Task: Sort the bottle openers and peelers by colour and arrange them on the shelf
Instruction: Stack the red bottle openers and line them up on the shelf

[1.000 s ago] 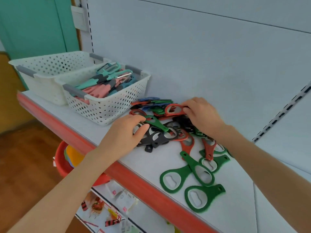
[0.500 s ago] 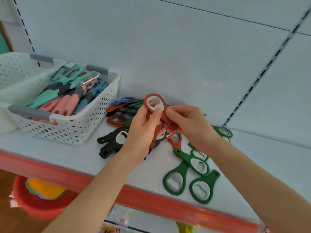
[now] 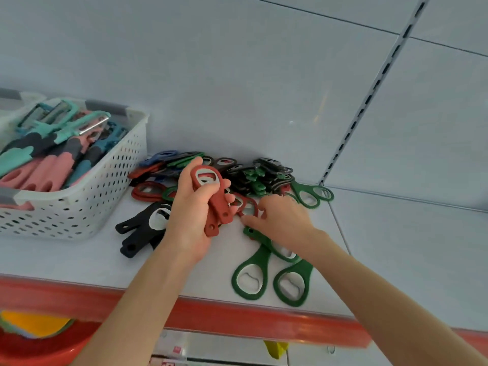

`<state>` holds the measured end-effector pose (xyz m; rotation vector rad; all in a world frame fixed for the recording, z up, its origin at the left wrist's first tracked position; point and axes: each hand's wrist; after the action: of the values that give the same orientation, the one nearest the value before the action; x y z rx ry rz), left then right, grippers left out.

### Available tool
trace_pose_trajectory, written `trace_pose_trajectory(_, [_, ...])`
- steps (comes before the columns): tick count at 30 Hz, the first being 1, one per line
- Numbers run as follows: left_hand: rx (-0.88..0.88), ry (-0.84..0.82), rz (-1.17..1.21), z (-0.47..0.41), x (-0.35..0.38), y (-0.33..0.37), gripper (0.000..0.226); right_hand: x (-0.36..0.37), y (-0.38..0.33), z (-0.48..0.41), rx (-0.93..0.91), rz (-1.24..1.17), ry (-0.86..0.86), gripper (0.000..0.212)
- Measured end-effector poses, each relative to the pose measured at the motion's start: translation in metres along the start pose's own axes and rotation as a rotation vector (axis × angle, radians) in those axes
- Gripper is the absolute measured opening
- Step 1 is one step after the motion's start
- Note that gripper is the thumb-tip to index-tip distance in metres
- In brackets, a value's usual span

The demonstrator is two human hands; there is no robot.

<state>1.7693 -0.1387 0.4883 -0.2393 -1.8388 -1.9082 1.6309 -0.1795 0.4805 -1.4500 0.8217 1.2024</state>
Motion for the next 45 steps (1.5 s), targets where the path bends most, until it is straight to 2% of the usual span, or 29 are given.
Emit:
trace_pose_trajectory(2, [0.000, -0.008, -0.071, 0.000, -0.001, 0.002, 0.041, -0.004, -0.005, -0.003, -0.021, 0.010, -0.007, 0.045])
trace_pose_trajectory(4, [-0.003, -0.028, -0.092, 0.000, -0.001, 0.002, 0.032, -0.009, -0.008, -0.006, -0.013, -0.018, -0.056, 0.049])
trace_pose_trajectory(10, [-0.008, -0.002, -0.114, 0.005, -0.001, 0.001, 0.023, -0.023, 0.002, -0.003, -0.068, -0.033, -0.226, 0.041])
trace_pose_trajectory(15, [0.002, 0.017, -0.152, 0.007, 0.001, -0.001, 0.022, -0.019, 0.006, 0.004, -0.106, 0.026, -0.201, 0.048])
trace_pose_trajectory(18, [0.048, 0.039, -0.184, 0.007, 0.001, -0.003, 0.020, -0.021, 0.017, 0.006, -0.095, -0.158, -0.191, 0.044])
trace_pose_trajectory(21, [0.070, 0.089, -0.200, 0.006, 0.004, -0.002, 0.015, -0.038, 0.026, 0.014, -0.057, -0.452, -0.139, 0.024])
trace_pose_trajectory(23, [0.059, 0.076, -0.218, 0.007, 0.012, -0.004, 0.031, -0.051, 0.022, 0.021, -0.080, -0.683, -0.077, 0.017])
trace_pose_trajectory(25, [0.040, 0.021, -0.197, 0.009, 0.024, -0.008, 0.041, -0.055, 0.011, 0.027, -0.162, -0.785, -0.061, 0.011])
trace_pose_trajectory(28, [0.008, -0.003, -0.171, 0.012, 0.033, -0.011, 0.036, -0.049, 0.005, 0.027, -0.235, -0.756, -0.016, 0.006])
trace_pose_trajectory(31, [-0.003, 0.024, -0.081, 0.008, 0.027, -0.010, 0.038, -0.042, 0.029, 0.010, -0.117, -0.488, 0.160, 0.011])
trace_pose_trajectory(33, [0.025, 0.034, -0.088, 0.007, 0.023, -0.008, 0.040, -0.032, 0.044, 0.004, 0.007, -0.214, 0.083, 0.024])
trace_pose_trajectory(35, [0.040, 0.038, -0.117, 0.007, 0.020, -0.007, 0.041, -0.020, 0.049, 0.001, 0.045, -0.109, -0.010, 0.031])
trace_pose_trajectory(40, [0.029, 0.054, -0.167, 0.007, 0.017, -0.007, 0.038, -0.027, 0.049, 0.005, 0.047, -0.160, 0.052, 0.015])
trace_pose_trajectory(45, [-0.016, 0.074, -0.105, 0.007, 0.017, -0.011, 0.035, -0.069, 0.043, 0.033, 0.006, -0.462, 0.161, 0.012])
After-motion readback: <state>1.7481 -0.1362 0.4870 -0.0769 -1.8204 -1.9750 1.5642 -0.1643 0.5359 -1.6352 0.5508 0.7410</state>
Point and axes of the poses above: each hand's wrist, its own z-axis away from the middle knuckle, its own x-axis out of the palm, y = z × x, and after that the axes turned 7 degrees about -z, right-handed
